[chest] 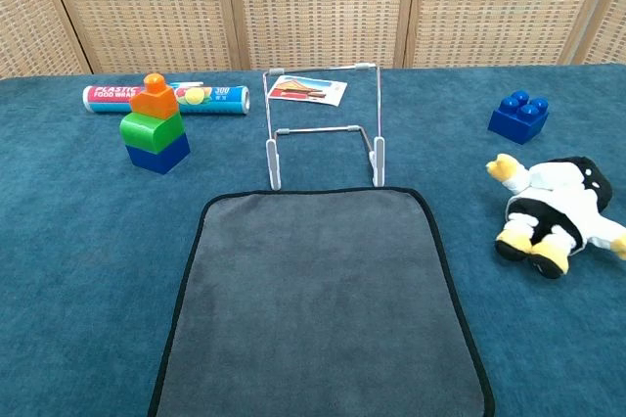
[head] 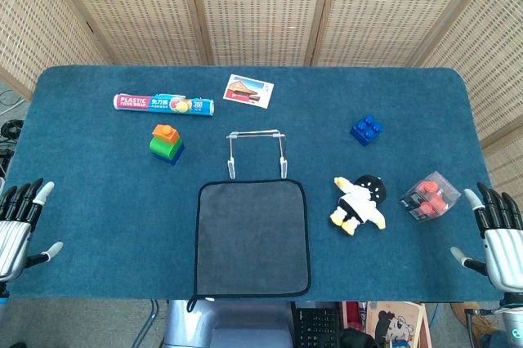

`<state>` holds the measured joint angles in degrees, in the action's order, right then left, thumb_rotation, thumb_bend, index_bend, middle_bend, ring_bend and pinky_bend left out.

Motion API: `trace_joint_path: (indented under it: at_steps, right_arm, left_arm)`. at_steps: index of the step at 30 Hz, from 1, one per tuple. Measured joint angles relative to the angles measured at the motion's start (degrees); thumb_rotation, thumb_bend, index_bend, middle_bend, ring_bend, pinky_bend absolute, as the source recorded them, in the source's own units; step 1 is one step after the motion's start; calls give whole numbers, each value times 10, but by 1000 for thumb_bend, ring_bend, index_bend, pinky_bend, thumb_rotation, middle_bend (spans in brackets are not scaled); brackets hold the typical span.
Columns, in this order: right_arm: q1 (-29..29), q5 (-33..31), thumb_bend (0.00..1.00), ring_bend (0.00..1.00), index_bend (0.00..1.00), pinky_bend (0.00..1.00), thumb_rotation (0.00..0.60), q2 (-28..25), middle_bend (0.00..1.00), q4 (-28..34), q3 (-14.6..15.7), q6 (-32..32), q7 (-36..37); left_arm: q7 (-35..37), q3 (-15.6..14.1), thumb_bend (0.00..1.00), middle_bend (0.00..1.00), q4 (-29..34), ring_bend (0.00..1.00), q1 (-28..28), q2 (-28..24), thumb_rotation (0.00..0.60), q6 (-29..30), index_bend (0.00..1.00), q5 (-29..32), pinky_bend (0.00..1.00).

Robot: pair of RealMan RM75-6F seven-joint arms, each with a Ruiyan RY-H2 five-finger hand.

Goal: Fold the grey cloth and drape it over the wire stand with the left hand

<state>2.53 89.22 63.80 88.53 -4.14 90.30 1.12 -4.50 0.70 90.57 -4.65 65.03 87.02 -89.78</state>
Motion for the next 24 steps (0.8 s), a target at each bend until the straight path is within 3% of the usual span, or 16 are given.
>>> trace_joint_path:
  at_steps: [15, 20, 24]
  right_arm:
    - [0, -5, 0, 0, 0, 0, 600, -3, 0, 1, -2, -2, 6]
    - [1, -15, 0, 0, 0, 0, 600, -2, 0, 3, -3, -9, -2]
    - [3, -24, 0, 0, 0, 0, 600, 0, 0, 5, -8, -13, -18]
  left_arm:
    - [-5, 1, 179, 0, -15, 0, -18, 13, 600, -16, 0, -15, 0]
    - [-4, 6, 183, 0, -61, 0, -59, 36, 600, -26, 0, -73, 0]
    - [22, 4, 184, 0, -143, 0, -105, 67, 600, -21, 0, -156, 0]
